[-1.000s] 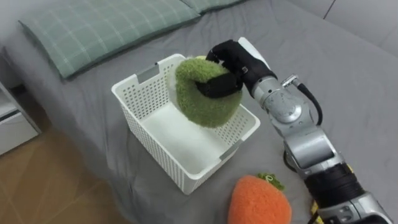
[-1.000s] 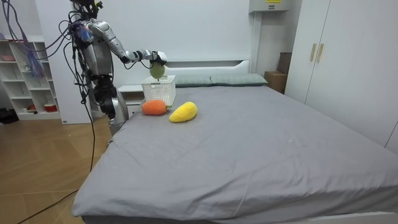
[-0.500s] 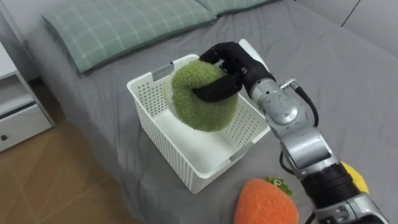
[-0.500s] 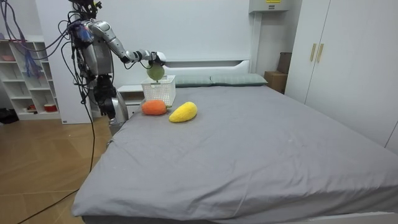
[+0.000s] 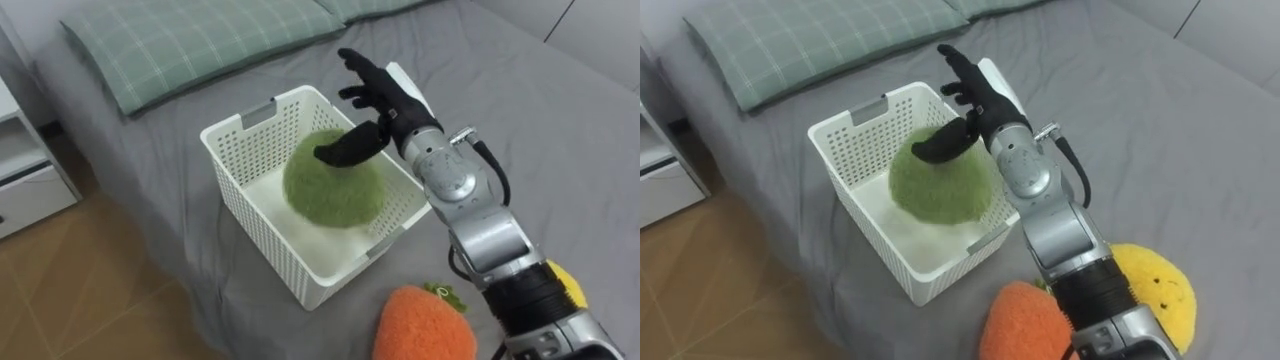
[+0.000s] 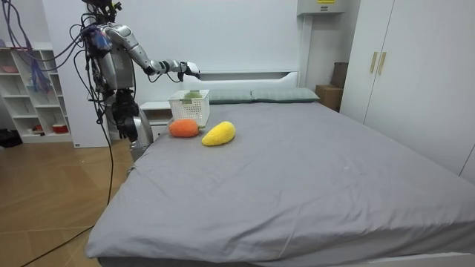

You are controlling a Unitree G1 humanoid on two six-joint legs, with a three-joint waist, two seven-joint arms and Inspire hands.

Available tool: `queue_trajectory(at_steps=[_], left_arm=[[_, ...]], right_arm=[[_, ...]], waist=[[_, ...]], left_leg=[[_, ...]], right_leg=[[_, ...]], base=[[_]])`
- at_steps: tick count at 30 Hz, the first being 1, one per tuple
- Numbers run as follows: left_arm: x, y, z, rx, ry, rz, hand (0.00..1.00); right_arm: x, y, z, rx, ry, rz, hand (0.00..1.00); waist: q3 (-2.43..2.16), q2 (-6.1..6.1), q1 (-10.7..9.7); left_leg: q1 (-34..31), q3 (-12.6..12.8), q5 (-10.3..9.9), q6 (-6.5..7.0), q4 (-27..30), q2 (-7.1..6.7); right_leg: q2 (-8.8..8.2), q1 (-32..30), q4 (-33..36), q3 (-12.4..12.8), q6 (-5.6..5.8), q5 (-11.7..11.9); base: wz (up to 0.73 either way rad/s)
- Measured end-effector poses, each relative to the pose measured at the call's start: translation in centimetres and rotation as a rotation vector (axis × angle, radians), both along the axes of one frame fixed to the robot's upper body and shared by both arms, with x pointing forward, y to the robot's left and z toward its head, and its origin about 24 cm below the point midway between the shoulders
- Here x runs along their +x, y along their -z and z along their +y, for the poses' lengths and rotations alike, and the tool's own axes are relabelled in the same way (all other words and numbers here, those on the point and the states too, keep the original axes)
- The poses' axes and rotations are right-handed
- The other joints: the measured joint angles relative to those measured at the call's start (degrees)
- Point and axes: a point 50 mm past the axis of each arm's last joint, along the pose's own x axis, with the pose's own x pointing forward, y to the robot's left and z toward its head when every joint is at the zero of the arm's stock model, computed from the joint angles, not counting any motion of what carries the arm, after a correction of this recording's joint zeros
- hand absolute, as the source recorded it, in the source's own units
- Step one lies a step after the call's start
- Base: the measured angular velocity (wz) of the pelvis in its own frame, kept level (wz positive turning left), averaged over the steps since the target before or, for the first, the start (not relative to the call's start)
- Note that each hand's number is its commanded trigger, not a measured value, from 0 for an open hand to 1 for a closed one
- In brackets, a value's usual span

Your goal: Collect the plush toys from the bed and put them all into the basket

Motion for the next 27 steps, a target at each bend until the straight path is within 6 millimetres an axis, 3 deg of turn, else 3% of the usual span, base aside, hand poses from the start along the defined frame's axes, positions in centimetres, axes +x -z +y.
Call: queue_trajectory(at_steps=[20,27], left_arm=[[-0.4,0.1,0.1,0.018,-0.025,0.001,0.0],[-0.3,0.0,0.2,0.026,-0.007,0.004,0.0]], right_arm=[[0.1,0.7,-0.5,-0.002,0.004,0.012,0.0],[0.3,0.8,-1.5,-0.029,0.024,0.009,0.0]], waist=[[0.24,0.27,-0.48],[0.31,0.56,-1.75]], left_leg=[[-0.1,0.04,-0.04,0.0,0.38,0.03],[-0.02,1.89,-0.1,0.01,0.43,0.56]], right_leg=[[0.07,0.08,0.01,0.43,0.0,0.0],[0.48,-0.87,0.17,4.64,-0.01,0.04]], base=[[0.0],[-0.11]])
